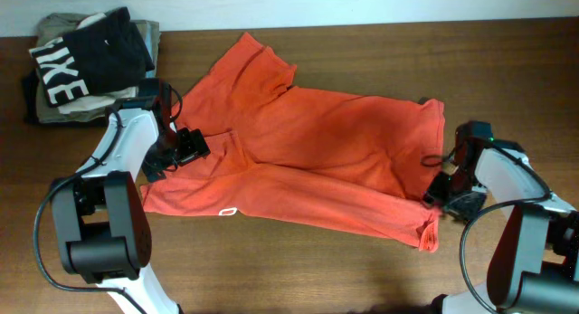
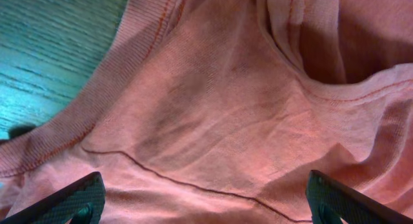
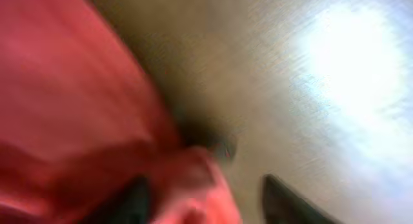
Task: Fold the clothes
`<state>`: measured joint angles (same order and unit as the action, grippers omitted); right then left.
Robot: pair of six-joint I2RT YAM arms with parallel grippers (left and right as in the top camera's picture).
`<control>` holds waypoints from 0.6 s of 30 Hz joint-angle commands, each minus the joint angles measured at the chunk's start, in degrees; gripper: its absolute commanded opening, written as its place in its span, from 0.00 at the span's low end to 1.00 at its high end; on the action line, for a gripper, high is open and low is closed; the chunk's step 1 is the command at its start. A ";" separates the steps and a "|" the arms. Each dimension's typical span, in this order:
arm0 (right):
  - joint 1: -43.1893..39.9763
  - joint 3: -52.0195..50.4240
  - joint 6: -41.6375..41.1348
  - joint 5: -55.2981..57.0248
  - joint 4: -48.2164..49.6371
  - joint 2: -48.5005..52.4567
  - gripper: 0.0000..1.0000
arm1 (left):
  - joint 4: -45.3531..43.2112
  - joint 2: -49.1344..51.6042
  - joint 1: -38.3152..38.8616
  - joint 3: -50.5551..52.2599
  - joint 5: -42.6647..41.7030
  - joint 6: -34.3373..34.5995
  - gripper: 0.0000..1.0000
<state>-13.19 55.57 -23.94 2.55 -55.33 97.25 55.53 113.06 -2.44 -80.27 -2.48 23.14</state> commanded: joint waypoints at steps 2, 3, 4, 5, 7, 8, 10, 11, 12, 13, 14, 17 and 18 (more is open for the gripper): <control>0.07 3.17 -0.26 1.05 -3.43 0.37 0.63 | 0.07 -0.02 -0.13 -0.35 0.83 -0.96 0.99; 0.07 3.10 -0.26 0.87 -3.45 0.37 0.63 | 0.07 -0.02 -0.13 -0.35 0.83 -0.96 0.99; 0.07 3.10 -0.28 0.66 -3.23 0.37 0.63 | 0.07 -0.02 -0.13 -0.35 0.85 -0.96 0.99; 0.07 3.10 -0.31 0.46 -2.97 0.37 0.63 | 0.07 -0.02 -0.13 -0.35 0.83 -0.96 0.99; 0.07 3.10 -0.50 -0.42 -1.66 0.37 0.63 | 0.04 -0.02 -0.13 -0.35 0.85 -0.96 0.99; 0.07 2.95 -0.52 -2.25 -0.74 0.37 0.51 | 0.04 -0.02 -0.13 -0.35 0.85 -0.96 0.99; 0.07 2.84 -0.55 -2.82 -0.20 0.37 0.43 | 0.07 -0.02 -0.13 -0.35 0.85 -0.96 0.99; 0.07 2.84 -0.55 -2.80 -0.22 0.37 0.42 | 0.07 -0.02 -0.13 -0.35 0.85 -0.96 0.99; 0.07 2.82 -0.55 -2.82 -0.22 0.37 0.37 | 0.07 -0.02 -0.13 -0.35 0.85 -0.96 0.99; 0.07 2.82 -0.55 -2.86 -0.33 0.37 0.36 | 0.07 -0.02 -0.13 -0.35 0.83 -0.96 0.99; 0.07 2.60 -0.52 -3.02 -0.33 0.37 0.34 | 0.07 -0.02 -0.13 -0.35 0.83 -0.96 0.99; 0.07 -0.07 -2.05 -3.23 1.88 0.42 0.21 | 0.07 -0.02 -0.13 -0.35 0.85 -0.96 0.99; 0.04 -0.17 -2.05 -3.30 2.23 0.42 0.17 | 0.07 -0.02 -0.13 -0.35 0.85 -0.96 0.99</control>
<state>-13.19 56.71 -25.02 -0.30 -53.69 97.45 55.53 113.06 -2.44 -80.27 -2.48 23.14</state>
